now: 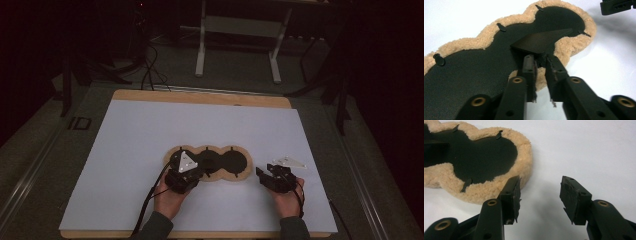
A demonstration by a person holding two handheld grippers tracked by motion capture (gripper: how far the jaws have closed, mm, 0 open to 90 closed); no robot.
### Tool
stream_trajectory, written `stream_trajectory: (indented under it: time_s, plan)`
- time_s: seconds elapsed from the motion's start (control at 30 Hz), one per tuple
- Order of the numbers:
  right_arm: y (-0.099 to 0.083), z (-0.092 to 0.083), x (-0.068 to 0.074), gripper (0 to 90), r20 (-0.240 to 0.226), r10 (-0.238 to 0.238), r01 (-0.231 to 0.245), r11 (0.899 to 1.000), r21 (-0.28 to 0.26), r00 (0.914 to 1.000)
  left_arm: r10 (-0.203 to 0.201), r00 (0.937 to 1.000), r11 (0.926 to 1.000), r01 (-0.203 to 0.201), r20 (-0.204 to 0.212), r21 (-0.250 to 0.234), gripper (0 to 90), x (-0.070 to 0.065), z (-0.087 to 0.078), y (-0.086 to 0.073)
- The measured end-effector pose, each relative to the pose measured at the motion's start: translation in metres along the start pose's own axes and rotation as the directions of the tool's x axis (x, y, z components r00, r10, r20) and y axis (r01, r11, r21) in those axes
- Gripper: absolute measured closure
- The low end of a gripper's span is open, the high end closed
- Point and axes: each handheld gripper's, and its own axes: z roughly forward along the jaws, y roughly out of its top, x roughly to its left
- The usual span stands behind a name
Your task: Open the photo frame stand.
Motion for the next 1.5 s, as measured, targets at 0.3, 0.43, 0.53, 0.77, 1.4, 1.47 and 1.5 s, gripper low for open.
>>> stream_trajectory:
  time_s: [0.3, 0.43, 0.53, 0.77, 1.4, 1.47, 1.5]
  plan:
    - [0.0, 0.0, 0.0, 49.9, -0.001, 0.0, 0.0, 1.0, 0.001, 1.0, 0.014, 0.9997, 0.9997, -0.014, -0.022, 0.02, 57.5, 0.001, 0.002, 0.001]
    - [0.0, 0.001, 0.0, 49.8, -0.003, 0.0, 0.0, 1.0, 0.001, 1.0, 0.051, 0.9968, 0.9983, -0.049, -0.062, 0.033, 52.3, -0.002, 0.003, 0.004]
    - [0.0, 0.0, 0.0, 49.7, -0.004, -0.001, 0.001, 1.0, 0.002, 1.0, 0.059, 0.9959, 0.9979, -0.057, -0.069, 0.032, 49.4, -0.003, 0.004, 0.006]
    - [0.0, 0.0, -0.001, 49.6, -0.004, 0.001, -0.001, 1.0, 0.001, 1.0, 0.101, 0.9919, 0.9946, -0.098, -0.077, 0.033, 49.5, -0.005, 0.007, 0.015]
    - [0.0, 0.0, -0.001, 49.3, -0.008, 0.005, -0.005, 1.0, 0.001, 1.0, 0.184, 0.9775, 0.9781, -0.172, -0.102, 0.117, 52.3, -0.01, 0.032, 0.028]
    - [0.0, 0.0, -0.001, 49.1, -0.008, 0.005, -0.005, 1.0, 0.004, 1.0, 0.2, 0.9737, 0.9738, -0.186, -0.108, 0.131, 52.2, -0.011, 0.035, 0.03]
    - [0.0, 0.0, -0.001, 49.1, -0.008, 0.005, -0.005, 1.0, 0.004, 1.0, 0.2, 0.9737, 0.9738, -0.186, -0.108, 0.131, 52.0, -0.011, 0.035, 0.03]
